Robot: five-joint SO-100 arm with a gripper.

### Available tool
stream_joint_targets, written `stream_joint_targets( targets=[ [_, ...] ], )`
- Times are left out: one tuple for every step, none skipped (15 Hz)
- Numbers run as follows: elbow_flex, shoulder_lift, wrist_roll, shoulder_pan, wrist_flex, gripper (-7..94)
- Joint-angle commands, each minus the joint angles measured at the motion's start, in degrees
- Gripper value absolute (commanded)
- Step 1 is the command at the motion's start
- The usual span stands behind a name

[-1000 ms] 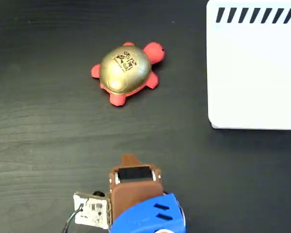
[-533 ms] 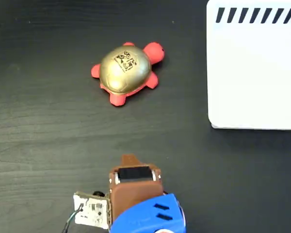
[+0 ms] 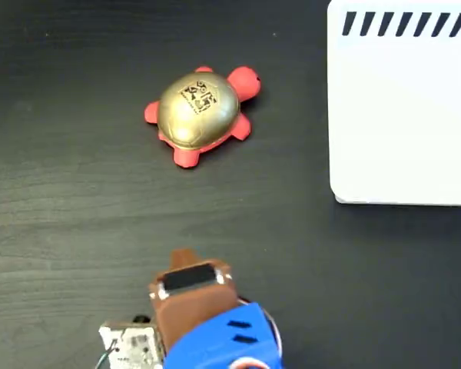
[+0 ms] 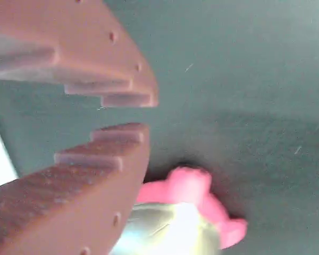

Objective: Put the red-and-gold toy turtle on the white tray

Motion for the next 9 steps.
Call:
stream_joint_targets(
  targets=[
    [-3.4,-12.2,0.8,-2.0,-7.6,0],
    [-5.4,-19.1,0.4,-2.6,-12.2,0],
    [-9.2,-26.5,-0.4,-2.7,-14.9,0],
    [-14.5,-33.8,-1.1,-2.8,-14.9,0],
    [-21.0,-40.9,-1.5,-2.2,-12.4,0],
    [-28.1,-47.7,-2.8,-1.2,-9.7,0],
    [-35.9,-54.6,-5.0,0.4,-6.8,0],
    [-44.9,-62.0,-7.9,2.5,-2.5,0],
    [-55.1,-69.6,-11.4,4.7,2.5,0]
  ],
)
